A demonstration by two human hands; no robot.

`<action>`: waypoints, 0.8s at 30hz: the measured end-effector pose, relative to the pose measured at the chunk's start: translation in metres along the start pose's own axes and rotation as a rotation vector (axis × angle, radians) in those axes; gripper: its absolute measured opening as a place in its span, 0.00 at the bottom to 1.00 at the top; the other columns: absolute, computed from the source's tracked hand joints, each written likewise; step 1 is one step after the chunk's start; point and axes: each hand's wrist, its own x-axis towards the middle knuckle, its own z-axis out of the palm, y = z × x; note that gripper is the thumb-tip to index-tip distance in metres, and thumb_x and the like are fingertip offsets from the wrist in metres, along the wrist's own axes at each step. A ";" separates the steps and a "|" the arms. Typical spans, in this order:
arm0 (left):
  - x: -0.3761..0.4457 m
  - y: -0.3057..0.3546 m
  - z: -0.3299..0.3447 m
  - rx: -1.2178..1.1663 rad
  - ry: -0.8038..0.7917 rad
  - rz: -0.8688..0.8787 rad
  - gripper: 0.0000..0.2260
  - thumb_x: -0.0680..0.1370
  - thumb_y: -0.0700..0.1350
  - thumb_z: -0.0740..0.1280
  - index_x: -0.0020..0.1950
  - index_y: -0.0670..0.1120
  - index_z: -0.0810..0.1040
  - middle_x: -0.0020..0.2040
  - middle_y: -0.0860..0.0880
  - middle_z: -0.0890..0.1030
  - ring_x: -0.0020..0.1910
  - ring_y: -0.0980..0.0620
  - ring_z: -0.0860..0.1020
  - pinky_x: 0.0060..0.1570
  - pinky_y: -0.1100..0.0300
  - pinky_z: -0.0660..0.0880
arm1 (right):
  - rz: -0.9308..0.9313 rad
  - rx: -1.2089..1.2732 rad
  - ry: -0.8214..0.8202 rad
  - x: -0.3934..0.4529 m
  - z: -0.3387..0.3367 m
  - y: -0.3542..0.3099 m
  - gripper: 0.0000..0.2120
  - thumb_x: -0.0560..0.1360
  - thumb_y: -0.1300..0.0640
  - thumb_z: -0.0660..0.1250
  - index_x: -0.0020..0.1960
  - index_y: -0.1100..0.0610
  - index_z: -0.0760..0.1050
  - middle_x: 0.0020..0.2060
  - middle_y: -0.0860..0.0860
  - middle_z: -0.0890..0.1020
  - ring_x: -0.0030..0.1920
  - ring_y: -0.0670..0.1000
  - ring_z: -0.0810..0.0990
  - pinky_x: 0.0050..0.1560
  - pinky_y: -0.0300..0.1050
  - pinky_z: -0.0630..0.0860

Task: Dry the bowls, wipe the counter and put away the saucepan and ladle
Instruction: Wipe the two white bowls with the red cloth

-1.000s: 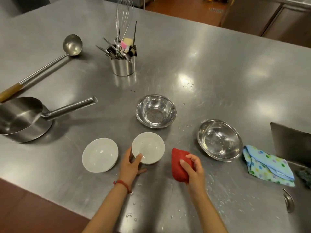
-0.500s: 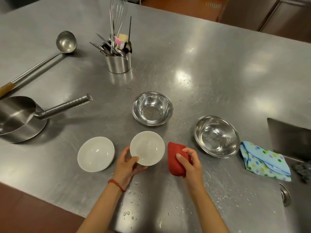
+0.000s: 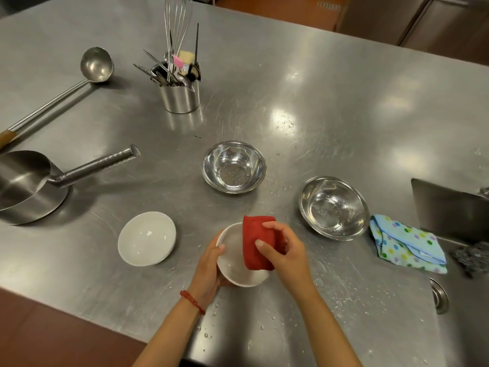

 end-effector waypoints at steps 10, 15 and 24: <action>-0.009 0.015 0.023 0.287 0.004 0.274 0.18 0.71 0.49 0.60 0.61 0.50 0.74 0.61 0.46 0.77 0.62 0.47 0.74 0.64 0.44 0.68 | 0.008 -0.453 0.051 -0.002 0.030 0.007 0.19 0.70 0.59 0.69 0.59 0.50 0.71 0.59 0.47 0.75 0.56 0.45 0.72 0.56 0.34 0.65; -0.011 0.016 0.025 0.335 -0.005 0.315 0.15 0.73 0.47 0.57 0.57 0.57 0.74 0.57 0.54 0.78 0.57 0.59 0.76 0.58 0.63 0.71 | 0.091 -0.485 -0.101 0.003 0.023 -0.001 0.17 0.71 0.57 0.69 0.60 0.50 0.71 0.55 0.44 0.73 0.52 0.44 0.70 0.48 0.29 0.64; -0.013 0.024 0.036 0.357 -0.004 0.325 0.14 0.71 0.48 0.56 0.55 0.60 0.72 0.54 0.57 0.77 0.54 0.62 0.76 0.55 0.65 0.72 | 0.036 -0.382 0.113 -0.001 0.031 -0.007 0.18 0.69 0.60 0.69 0.57 0.49 0.72 0.52 0.43 0.72 0.52 0.44 0.70 0.44 0.22 0.65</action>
